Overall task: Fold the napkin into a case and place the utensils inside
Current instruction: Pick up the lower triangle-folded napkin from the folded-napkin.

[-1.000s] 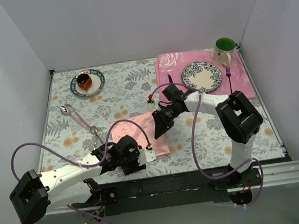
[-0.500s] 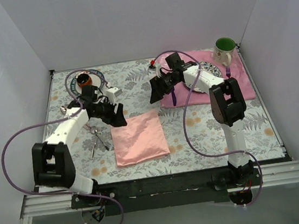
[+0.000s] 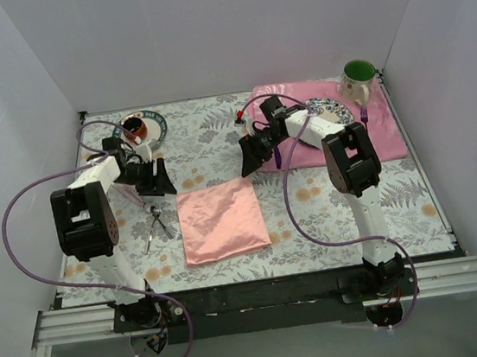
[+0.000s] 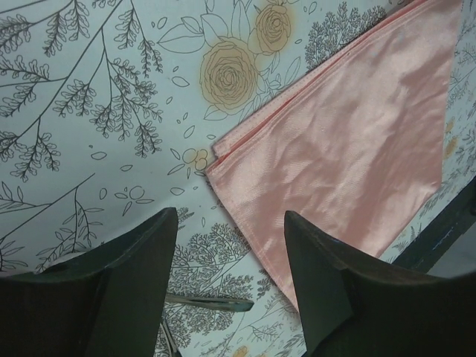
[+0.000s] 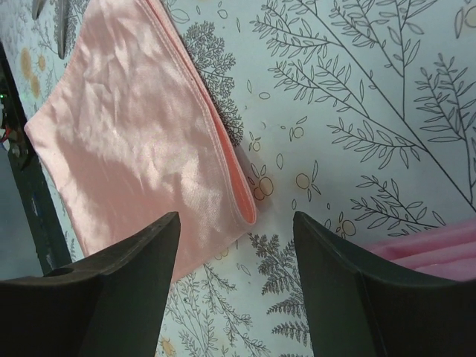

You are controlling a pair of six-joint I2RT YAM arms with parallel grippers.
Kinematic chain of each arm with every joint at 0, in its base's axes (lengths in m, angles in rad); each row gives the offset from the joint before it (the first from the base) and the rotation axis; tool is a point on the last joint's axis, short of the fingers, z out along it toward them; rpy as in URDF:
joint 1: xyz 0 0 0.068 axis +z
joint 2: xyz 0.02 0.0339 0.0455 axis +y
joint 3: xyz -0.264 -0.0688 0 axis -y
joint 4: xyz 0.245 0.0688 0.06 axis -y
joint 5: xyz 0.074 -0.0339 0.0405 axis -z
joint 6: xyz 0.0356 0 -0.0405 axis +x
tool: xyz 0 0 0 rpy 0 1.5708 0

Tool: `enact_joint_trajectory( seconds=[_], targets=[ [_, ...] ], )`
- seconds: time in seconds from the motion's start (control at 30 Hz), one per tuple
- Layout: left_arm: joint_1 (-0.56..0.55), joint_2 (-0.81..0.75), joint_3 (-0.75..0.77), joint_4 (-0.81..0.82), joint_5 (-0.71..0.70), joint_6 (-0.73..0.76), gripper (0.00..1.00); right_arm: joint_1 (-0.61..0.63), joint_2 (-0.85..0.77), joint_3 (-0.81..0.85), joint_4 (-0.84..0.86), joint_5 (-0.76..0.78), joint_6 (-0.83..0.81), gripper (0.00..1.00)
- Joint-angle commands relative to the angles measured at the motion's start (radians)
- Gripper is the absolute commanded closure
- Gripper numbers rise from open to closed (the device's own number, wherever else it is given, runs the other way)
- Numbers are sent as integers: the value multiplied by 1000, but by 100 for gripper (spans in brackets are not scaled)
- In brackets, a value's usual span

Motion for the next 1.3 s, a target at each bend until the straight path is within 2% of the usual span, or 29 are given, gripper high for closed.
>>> enact_joint_trajectory(
  seconds=[0.0, 0.1, 0.23, 0.27, 0.33, 0.37, 0.43, 0.7, 0.9, 1.1, 1.27],
  targets=[
    [-10, 25, 41, 3, -2, 1, 42, 2, 39, 15, -5, -66, 1, 32],
    [-12, 38, 40, 16, -13, -14, 42, 5, 57, 26, -18, -85, 1, 37],
    [-18, 56, 43, 18, -19, -25, 42, 5, 68, 12, -33, -97, -24, 55],
    [-20, 59, 43, 17, -21, -25, 42, 4, 69, 8, -36, -103, -33, 65],
    [-32, 70, 44, 13, -42, -31, 42, 4, 71, 5, -44, -103, -56, 79],
    [-36, 82, 43, 18, -51, -45, 44, 4, 72, -3, -41, -97, -57, 89],
    [-49, 88, 41, 32, -65, -51, 44, 4, 80, -3, -44, -72, -57, 97],
    [-128, 130, 30, 59, -94, -120, 50, 8, 89, -11, -64, -54, -83, 99],
    [-132, 131, 34, 75, 5, -145, 57, 8, 77, -46, -32, -45, -73, 99],
    [-165, 62, 3, 72, 137, -58, 59, 10, 77, -43, -28, -40, -68, 99],
    [-228, 4, -26, 49, 163, 13, 58, 8, 80, -37, -27, -39, -62, 99]
  ],
)
